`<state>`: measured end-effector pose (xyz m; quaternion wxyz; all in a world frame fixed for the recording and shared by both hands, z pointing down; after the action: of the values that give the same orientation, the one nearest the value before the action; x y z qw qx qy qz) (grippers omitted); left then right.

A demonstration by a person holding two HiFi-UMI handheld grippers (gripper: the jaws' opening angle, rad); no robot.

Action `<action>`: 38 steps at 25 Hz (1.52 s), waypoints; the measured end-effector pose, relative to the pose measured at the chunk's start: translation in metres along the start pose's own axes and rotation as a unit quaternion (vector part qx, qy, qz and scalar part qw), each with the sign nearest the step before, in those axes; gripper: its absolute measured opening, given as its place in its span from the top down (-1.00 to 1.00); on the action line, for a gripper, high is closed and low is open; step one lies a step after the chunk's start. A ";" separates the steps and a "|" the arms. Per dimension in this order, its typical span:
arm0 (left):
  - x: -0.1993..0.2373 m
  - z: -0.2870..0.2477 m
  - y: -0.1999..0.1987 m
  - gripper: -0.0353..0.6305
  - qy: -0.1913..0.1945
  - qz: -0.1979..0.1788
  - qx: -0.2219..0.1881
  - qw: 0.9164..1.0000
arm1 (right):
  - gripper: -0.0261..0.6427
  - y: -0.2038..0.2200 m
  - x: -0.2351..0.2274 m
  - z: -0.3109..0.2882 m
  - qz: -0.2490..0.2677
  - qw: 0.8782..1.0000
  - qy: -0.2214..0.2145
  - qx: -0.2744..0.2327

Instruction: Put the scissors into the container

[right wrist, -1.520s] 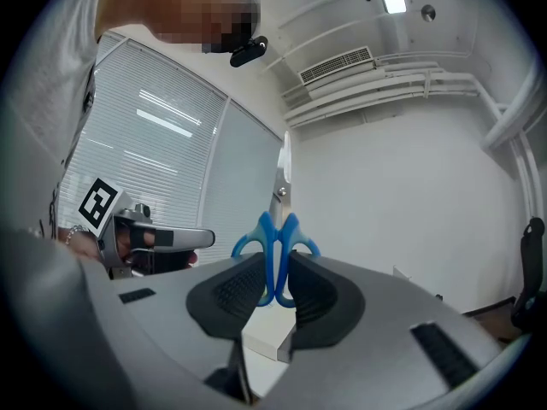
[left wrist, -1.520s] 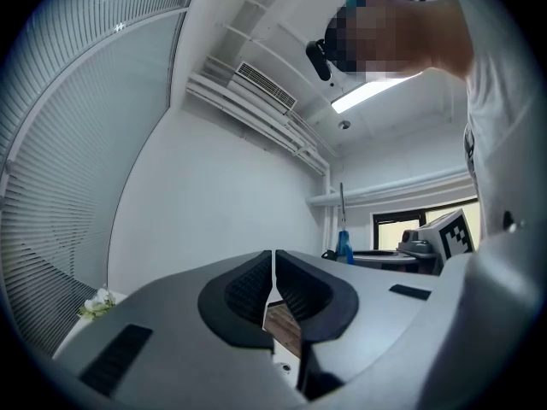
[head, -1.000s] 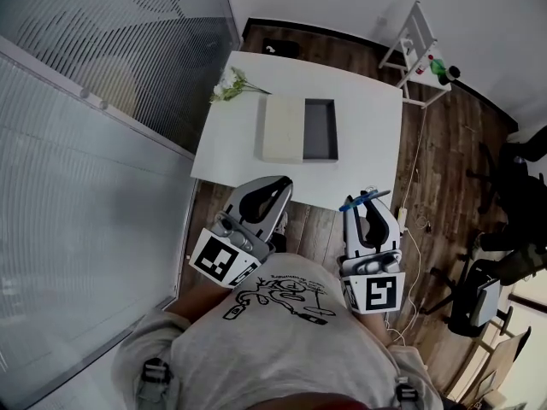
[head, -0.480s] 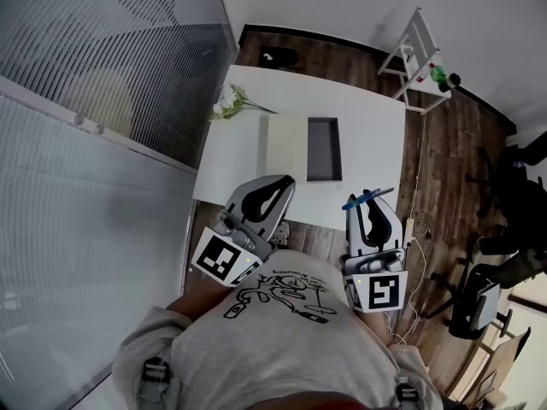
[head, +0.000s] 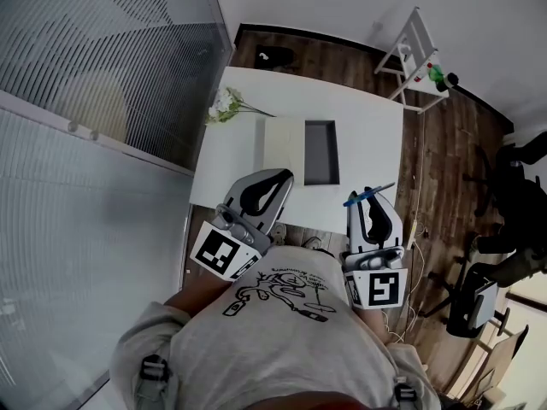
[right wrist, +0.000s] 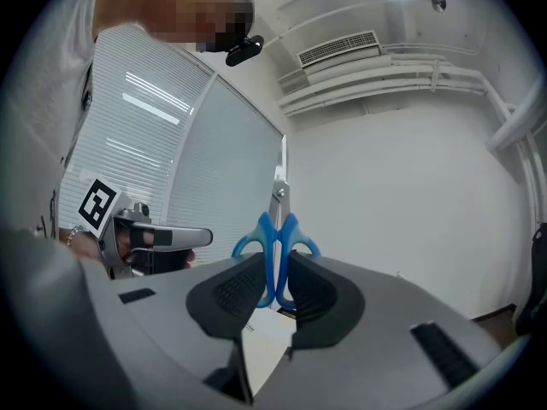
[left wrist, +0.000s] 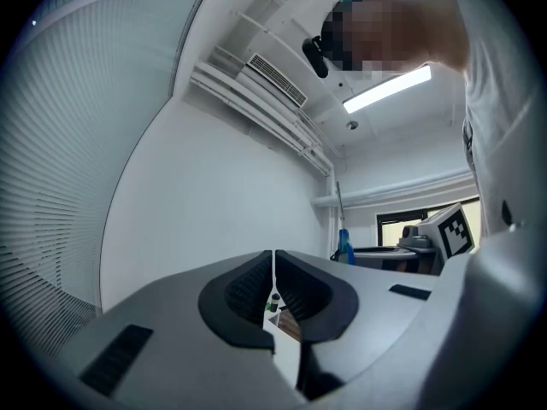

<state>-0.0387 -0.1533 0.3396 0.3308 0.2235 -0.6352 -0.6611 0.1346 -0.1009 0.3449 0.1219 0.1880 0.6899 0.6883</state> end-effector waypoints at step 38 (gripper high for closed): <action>0.026 -0.014 0.002 0.82 0.007 -0.004 0.002 1.000 | 0.66 0.180 -0.036 -0.081 -0.022 0.981 0.004 0.194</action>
<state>-0.0461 -0.1814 0.3437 0.3316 0.2314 -0.6336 -0.6596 0.1492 -0.1931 0.5227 0.0954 0.1902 0.8151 0.5389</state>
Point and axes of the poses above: the fingertips, and each gripper's own axes: z backward along the fingers, x to its left, y out of its underside, the point moved 5 cm from there along z, backward along the fingers, and after that the axes turned 6 degrees about -y, right-handed, at the moved point
